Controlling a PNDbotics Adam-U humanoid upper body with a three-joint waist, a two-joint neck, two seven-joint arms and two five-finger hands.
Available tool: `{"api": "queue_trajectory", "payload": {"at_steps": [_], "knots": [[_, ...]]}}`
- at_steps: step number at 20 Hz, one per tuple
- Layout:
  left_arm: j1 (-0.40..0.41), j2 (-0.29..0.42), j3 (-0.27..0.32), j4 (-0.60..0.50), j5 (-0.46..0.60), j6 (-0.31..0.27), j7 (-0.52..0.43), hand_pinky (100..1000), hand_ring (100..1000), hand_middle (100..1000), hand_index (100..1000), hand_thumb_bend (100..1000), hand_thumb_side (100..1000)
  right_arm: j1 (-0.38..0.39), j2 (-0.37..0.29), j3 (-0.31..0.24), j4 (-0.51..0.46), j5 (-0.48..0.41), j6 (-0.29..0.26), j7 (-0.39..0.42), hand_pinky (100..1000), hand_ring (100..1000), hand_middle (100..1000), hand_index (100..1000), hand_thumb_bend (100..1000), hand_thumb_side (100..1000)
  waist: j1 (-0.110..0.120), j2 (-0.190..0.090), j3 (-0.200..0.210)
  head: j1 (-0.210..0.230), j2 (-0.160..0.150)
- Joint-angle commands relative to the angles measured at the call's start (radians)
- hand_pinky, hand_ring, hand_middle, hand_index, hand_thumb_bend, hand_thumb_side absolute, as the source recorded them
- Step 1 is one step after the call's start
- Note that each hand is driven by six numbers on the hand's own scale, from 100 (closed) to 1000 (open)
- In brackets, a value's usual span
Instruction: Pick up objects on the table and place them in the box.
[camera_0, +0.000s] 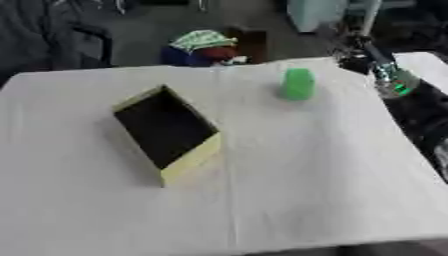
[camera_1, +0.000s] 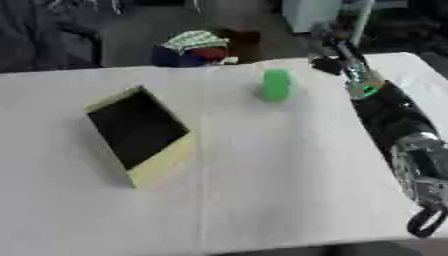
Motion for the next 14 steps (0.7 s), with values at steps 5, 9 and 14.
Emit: {"api": "queue_trajectory", "payload": {"at_steps": [5,9,14], "knots": [[-0.008,0.022,0.009,-0.019,-0.003,0.0,0.001,645,658,731,818,507,613,-0.029,-0.018,-0.004,-0.024,0.011,0.001,0.002,837,1000,869,930,100,420,0.0,-0.015,-0.001,-0.002,-0.005],[-0.008,0.022,0.009,-0.019,-0.003,0.0,0.001,645,658,731,818,506,613,-0.031,-0.017,-0.004,-0.029,0.018,0.0,0.007,838,1000,871,930,100,415,0.0,-0.015,0.0,0.0,-0.005],[-0.007,0.022,0.009,-0.019,-0.002,0.0,0.0,645,658,731,818,506,613,-0.036,-0.014,0.004,-0.056,0.052,-0.006,0.045,849,1000,877,932,100,408,0.001,-0.015,0.001,-0.002,-0.004]]}}
